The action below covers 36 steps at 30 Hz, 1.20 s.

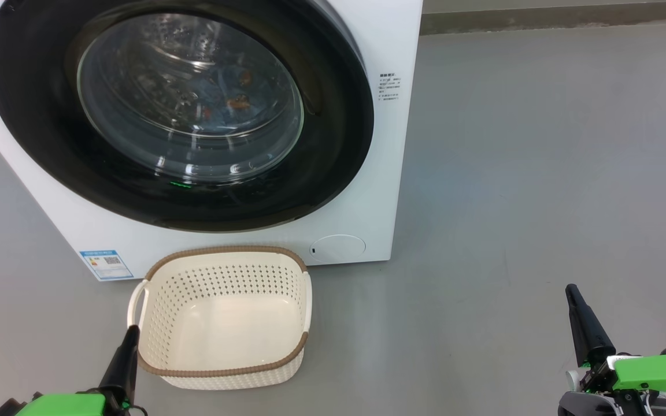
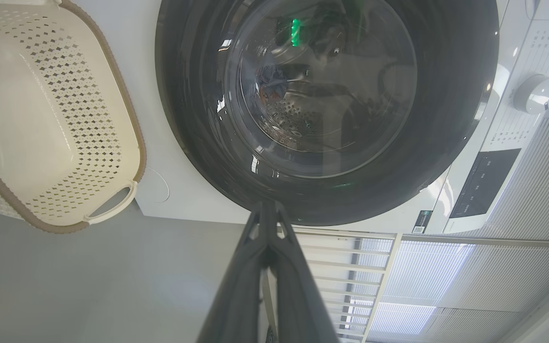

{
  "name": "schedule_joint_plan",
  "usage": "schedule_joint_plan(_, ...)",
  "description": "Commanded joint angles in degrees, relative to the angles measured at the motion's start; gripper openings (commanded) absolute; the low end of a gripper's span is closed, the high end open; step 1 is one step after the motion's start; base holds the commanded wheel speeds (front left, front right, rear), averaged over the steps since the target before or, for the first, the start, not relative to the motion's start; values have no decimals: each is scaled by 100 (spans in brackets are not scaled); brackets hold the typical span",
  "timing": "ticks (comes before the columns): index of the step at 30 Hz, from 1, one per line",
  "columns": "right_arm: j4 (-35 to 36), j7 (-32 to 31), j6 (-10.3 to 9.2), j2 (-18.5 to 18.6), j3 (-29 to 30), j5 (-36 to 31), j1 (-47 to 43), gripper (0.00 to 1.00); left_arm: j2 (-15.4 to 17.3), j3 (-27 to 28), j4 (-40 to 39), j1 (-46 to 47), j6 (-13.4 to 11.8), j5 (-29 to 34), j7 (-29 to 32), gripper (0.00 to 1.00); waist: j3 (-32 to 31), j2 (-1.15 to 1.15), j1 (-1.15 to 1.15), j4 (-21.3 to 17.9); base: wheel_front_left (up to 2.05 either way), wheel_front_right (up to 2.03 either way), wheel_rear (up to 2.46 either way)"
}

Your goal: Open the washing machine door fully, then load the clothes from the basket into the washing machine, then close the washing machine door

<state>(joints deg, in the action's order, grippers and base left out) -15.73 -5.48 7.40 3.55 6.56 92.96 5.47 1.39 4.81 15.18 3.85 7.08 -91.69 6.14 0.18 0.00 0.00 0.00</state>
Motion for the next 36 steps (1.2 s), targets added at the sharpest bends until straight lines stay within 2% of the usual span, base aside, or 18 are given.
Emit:
schedule_joint_plan(1,175,-34,9,-5,-88,-10,63,0,149,171,-112,234,41,-48,35,0,0,0,0,0,0,0,0)
schedule_joint_plan(36,173,-62,9,-30,-53,-39,66,0,149,171,-113,234,41,-49,35,0,0,0,0,0,0,0,0)
